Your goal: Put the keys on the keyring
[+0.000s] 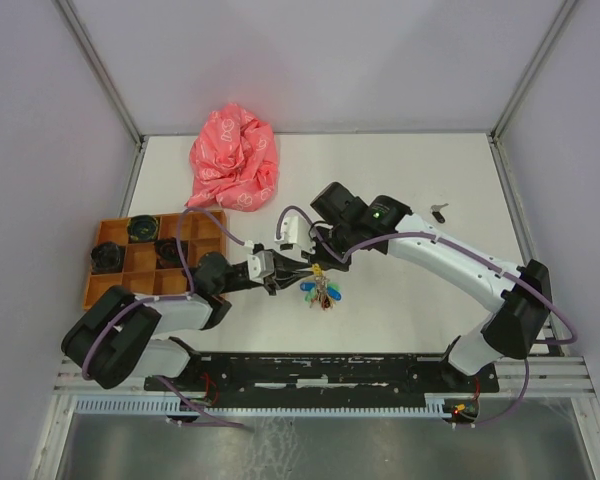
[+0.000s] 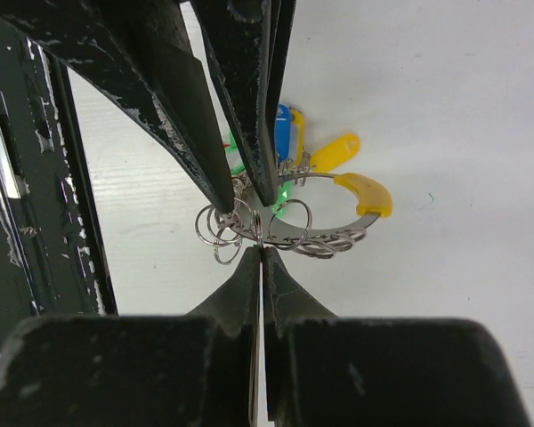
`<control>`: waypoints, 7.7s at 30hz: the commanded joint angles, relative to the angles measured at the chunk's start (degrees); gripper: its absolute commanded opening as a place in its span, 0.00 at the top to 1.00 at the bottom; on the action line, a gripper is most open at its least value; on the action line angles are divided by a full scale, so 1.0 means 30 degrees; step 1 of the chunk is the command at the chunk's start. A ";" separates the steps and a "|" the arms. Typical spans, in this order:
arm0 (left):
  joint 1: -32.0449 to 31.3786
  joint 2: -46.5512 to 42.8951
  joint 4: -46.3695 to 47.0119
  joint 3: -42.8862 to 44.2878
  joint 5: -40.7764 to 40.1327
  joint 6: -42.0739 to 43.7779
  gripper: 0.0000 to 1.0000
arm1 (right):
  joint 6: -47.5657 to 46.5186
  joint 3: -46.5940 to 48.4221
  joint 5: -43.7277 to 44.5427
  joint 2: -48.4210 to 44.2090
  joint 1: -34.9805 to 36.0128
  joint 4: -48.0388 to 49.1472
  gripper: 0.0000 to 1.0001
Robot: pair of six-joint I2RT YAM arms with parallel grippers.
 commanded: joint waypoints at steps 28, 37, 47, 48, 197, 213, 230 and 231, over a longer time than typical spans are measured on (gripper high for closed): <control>-0.0370 0.2158 0.5632 -0.0069 -0.1554 -0.1672 0.97 | 0.1133 -0.3134 -0.2628 -0.3513 -0.1448 0.4986 0.83; -0.0377 0.3070 0.9038 -0.0326 -0.2080 -0.3434 0.97 | 0.4397 -0.9451 -0.7344 -0.7076 -0.4357 1.2823 0.73; -0.0370 0.2602 0.9120 -0.0267 -0.2257 -0.3671 0.97 | 0.5873 -1.2008 -0.9301 -0.6896 -0.4674 1.7368 0.72; -0.0371 0.2551 0.9132 -0.0291 -0.2283 -0.3651 0.97 | 0.5914 -1.2074 -0.9310 -0.6872 -0.4664 1.7482 0.72; -0.5391 -0.2697 -0.0609 -0.1117 -1.0256 0.1876 0.61 | 0.1791 0.1597 0.4003 0.0456 0.0101 -0.1336 0.99; -0.2377 0.2152 0.3282 0.0313 -0.3856 0.0669 0.62 | 0.0188 -0.0075 0.2431 -0.0671 0.0088 0.0006 0.99; -0.2276 0.3037 0.3559 0.1062 -0.3167 0.0479 0.77 | -0.0502 -0.0797 0.1632 -0.1270 0.0093 0.0572 0.99; -0.2276 0.3071 0.3420 0.1109 -0.3064 0.0500 0.77 | -0.0533 -0.0803 0.1578 -0.1320 0.0074 0.0621 0.99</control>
